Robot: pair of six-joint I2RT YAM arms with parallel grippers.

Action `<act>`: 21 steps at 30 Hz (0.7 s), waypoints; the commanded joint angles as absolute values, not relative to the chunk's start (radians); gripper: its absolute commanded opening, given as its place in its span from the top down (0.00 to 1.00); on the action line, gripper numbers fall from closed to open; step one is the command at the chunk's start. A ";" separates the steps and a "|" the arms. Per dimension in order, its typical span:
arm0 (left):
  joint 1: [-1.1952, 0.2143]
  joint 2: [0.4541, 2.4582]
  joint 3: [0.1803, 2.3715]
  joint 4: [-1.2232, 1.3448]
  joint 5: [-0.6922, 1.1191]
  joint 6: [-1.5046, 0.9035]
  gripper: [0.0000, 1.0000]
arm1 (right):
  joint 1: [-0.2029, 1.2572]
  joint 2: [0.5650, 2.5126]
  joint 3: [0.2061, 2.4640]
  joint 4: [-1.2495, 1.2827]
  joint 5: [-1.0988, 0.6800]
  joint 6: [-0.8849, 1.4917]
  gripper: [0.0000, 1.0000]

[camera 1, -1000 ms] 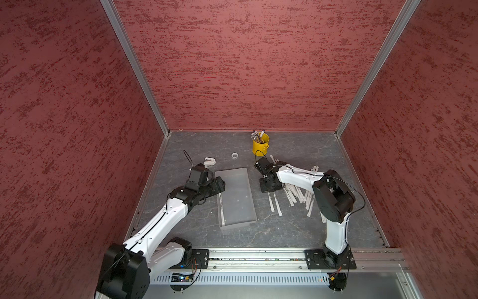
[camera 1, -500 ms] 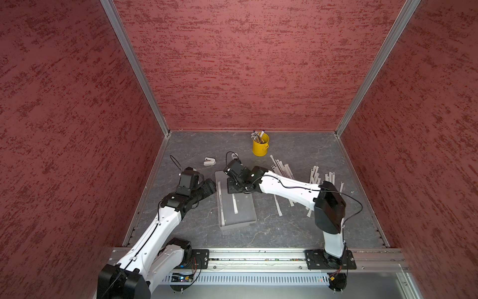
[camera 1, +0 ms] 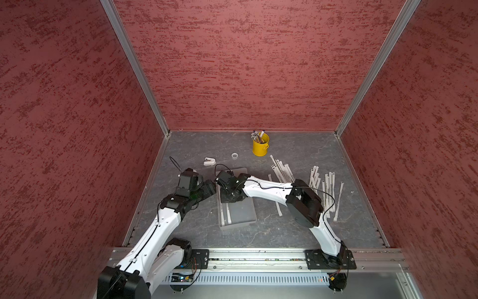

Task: Put the straws into the storage box
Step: Place the straw in the storage box.

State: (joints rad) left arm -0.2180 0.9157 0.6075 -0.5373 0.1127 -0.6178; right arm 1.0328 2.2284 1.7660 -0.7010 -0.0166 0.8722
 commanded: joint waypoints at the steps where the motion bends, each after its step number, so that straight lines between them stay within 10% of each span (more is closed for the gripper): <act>1: -0.211 0.902 0.598 -0.515 0.131 -0.624 0.14 | 1.043 2.263 1.796 -0.699 -0.044 0.903 0.94; 21: -0.212 0.896 0.631 -0.533 0.141 -0.616 0.14 | 1.037 2.207 1.797 -0.719 -0.056 0.878 0.78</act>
State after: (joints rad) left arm -0.2180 0.9142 0.6064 -0.5308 0.1345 -0.6205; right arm 1.0351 2.2616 1.7859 -0.6857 -0.0734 0.9047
